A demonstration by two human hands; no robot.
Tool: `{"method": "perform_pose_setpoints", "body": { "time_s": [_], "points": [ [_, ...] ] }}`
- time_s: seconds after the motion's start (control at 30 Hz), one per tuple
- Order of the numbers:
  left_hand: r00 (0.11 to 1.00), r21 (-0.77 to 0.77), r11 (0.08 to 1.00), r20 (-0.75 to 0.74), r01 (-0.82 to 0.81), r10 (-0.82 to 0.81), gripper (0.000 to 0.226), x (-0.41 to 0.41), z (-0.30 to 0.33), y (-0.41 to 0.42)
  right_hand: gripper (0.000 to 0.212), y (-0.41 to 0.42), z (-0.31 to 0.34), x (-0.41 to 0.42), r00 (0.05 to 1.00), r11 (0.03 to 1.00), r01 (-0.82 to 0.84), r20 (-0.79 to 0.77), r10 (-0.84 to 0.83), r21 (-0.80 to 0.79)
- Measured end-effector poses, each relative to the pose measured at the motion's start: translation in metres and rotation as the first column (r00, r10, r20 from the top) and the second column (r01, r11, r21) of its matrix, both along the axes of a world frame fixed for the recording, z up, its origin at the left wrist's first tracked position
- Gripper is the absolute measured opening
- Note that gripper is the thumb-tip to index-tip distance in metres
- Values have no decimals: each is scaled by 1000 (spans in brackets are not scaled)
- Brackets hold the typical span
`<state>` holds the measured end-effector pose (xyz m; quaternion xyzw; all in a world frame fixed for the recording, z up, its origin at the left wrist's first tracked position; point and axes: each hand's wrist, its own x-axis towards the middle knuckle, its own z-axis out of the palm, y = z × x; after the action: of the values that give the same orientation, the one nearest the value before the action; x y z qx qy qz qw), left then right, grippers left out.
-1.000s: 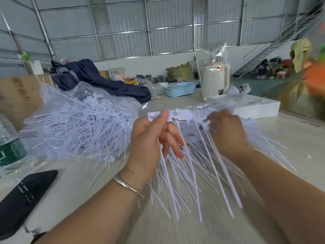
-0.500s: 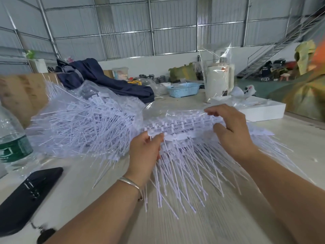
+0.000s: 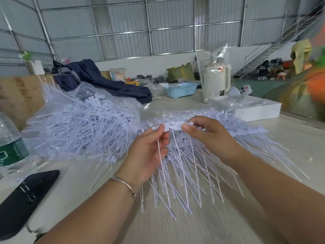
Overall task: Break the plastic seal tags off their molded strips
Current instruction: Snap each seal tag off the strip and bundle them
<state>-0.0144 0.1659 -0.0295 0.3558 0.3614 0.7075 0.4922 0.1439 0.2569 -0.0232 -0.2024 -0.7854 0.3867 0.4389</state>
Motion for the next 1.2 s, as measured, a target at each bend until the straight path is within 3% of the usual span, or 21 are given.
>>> {"method": "perform_pose_setpoints", "body": {
  "time_s": [0.1, 0.2, 0.37, 0.57, 0.7, 0.8, 0.9, 1.03, 1.13, 1.2],
  "points": [
    [998, -3, 998, 14, 65, -65, 4, -2, 0, -1, 35, 4, 4, 5, 983, 972, -170, -90, 157, -165],
    [996, -15, 996, 3, 84, -84, 12, -2, 0, 0, 15, 6, 7, 5, 966, 947, -246, -128, 223, -206],
    [980, 11, 995, -167, -104, 104, 13, -2, -3, 3, 12, 9, 7, 7, 966, 946, -233, -164, 199, -225],
    [994, -13, 997, 74, 82, -81, 16, 1, 1, 0, 33, 8, 1, 4, 969, 945, -221, -160, 186, -241],
    [971, -11, 983, 159, 185, -181, 15, 4, 2, -3, 24, 7, 3, 6, 956, 926, -282, -154, 249, -251],
    [950, -39, 960, 157, 279, -270, 10, 7, -2, -3, 12, 5, 2, 6, 944, 907, -327, -122, 305, -264],
    [934, -107, 929, 87, 353, -345, 15, 10, -4, -3, 20, 1, 1, 4, 937, 896, -348, -70, 342, -274],
    [944, -181, 927, 16, 328, -331, 16, 10, -6, -2, 21, -1, 0, 2, 943, 898, -331, -77, 323, -290],
    [961, -173, 946, 41, 275, -272, 14, 10, -5, -2, 15, 0, 1, 2, 946, 901, -324, -91, 311, -290],
    [956, -129, 952, 130, 279, -263, 16, 10, -2, -1, 29, 3, 2, 3, 963, 921, -268, -123, 242, -282]
  ]
}}
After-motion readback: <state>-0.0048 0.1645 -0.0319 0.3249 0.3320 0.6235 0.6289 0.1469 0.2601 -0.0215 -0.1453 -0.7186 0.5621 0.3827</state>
